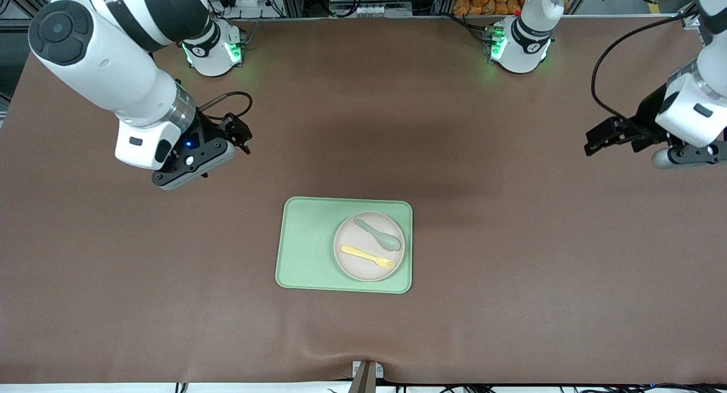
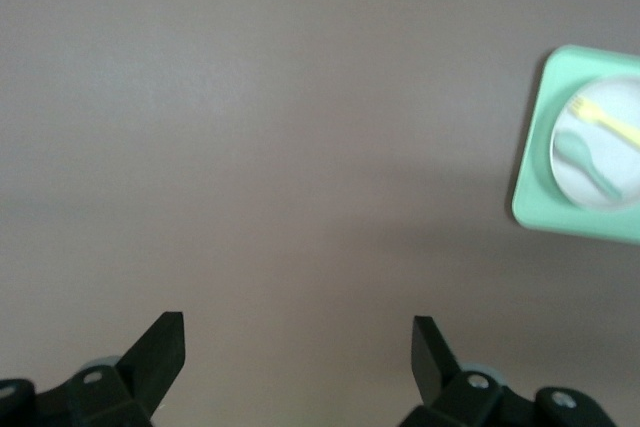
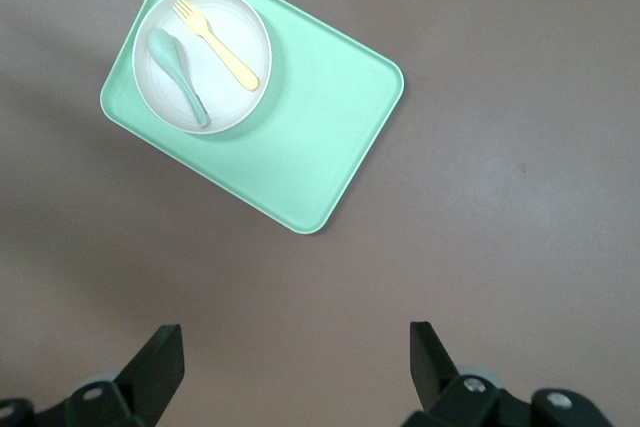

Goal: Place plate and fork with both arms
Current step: 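Move the right gripper over the yellow fork on the plate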

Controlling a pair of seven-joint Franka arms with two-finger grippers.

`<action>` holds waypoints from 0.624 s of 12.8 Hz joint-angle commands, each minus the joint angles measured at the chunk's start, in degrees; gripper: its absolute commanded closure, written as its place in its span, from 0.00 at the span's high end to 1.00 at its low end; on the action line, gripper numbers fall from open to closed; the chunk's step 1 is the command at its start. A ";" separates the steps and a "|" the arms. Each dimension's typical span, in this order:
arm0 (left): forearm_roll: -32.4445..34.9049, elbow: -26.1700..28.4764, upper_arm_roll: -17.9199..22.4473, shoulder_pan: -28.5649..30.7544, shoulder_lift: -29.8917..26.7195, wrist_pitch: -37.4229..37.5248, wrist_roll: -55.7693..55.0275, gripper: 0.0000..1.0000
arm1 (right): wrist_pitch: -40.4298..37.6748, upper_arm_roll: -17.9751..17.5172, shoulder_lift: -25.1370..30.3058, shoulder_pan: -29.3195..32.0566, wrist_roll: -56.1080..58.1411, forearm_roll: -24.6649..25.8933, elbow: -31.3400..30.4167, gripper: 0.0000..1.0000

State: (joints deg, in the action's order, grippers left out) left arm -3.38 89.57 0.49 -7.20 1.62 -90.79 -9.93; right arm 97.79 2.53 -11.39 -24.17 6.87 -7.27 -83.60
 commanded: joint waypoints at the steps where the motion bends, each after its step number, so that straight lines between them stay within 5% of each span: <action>1: 3.45 -1.68 -0.23 0.51 -0.47 2.81 3.25 1.00 | 2.38 0.45 -1.44 -0.61 0.60 -0.38 2.82 1.00; 8: 5.30 -4.32 -0.32 -0.28 1.99 2.11 2.64 1.00 | 12.77 0.45 -11.18 -6.85 3.23 -0.11 8.88 1.00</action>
State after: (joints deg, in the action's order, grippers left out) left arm -0.71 87.25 0.48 -7.07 2.06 -89.21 -7.07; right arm 110.35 2.50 -18.28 -29.92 8.10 -7.28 -80.04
